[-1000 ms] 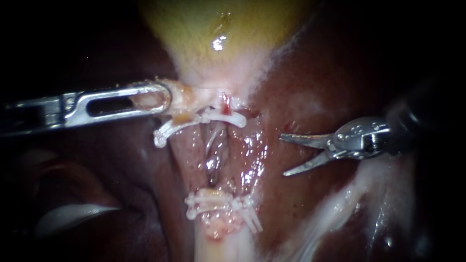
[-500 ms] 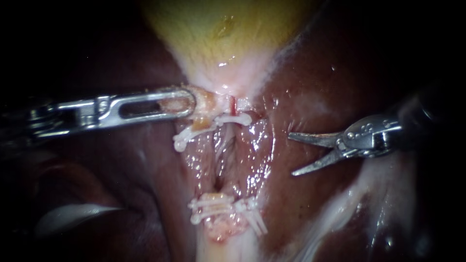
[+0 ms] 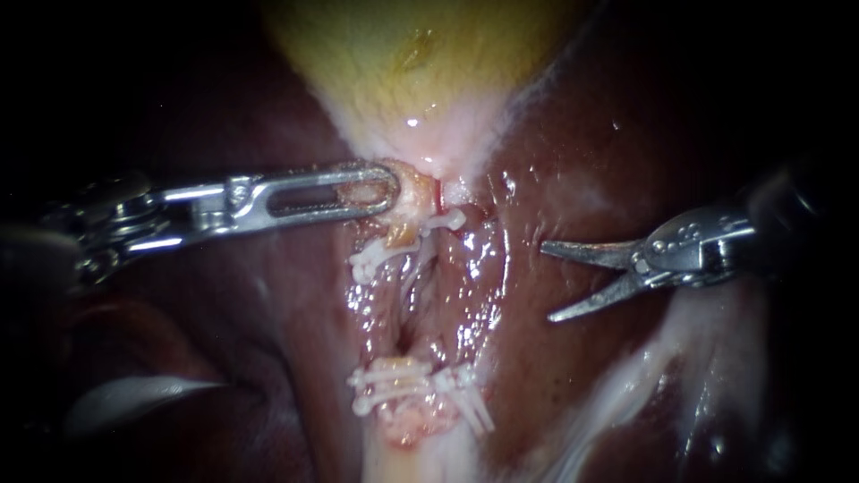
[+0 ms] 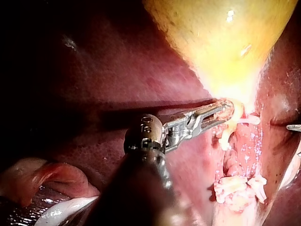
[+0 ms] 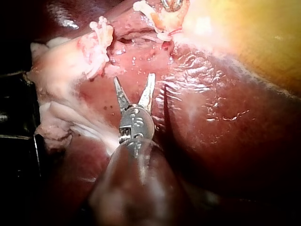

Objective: Go back from the cut right tube

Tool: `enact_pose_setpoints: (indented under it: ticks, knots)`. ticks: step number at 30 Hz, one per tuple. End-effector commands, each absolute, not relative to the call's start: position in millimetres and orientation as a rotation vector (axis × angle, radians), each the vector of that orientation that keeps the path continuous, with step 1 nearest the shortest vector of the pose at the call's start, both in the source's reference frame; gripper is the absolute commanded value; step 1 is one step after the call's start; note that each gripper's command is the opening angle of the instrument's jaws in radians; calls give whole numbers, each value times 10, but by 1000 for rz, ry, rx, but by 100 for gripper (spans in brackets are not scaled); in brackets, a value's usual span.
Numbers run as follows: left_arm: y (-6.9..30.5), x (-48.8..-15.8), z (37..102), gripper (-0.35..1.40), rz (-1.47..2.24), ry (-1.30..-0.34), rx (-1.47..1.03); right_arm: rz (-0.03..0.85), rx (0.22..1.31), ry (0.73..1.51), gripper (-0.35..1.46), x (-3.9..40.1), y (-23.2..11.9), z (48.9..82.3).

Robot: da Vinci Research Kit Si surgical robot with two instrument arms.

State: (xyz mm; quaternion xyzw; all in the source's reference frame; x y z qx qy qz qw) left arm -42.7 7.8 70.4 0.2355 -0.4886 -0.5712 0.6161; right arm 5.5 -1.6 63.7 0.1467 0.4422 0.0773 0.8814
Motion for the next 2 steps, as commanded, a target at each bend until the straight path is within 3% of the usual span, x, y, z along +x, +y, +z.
enact_pose_setpoints:
  ticks: [1,2]
  knots:
    - [78,-427,703,-35,-1316,-1125,542,162,306,922,144,56,-16,637]
    - [78,-427,703,-35,-1314,-1125,545,162,306,922,144,56,-16,637]
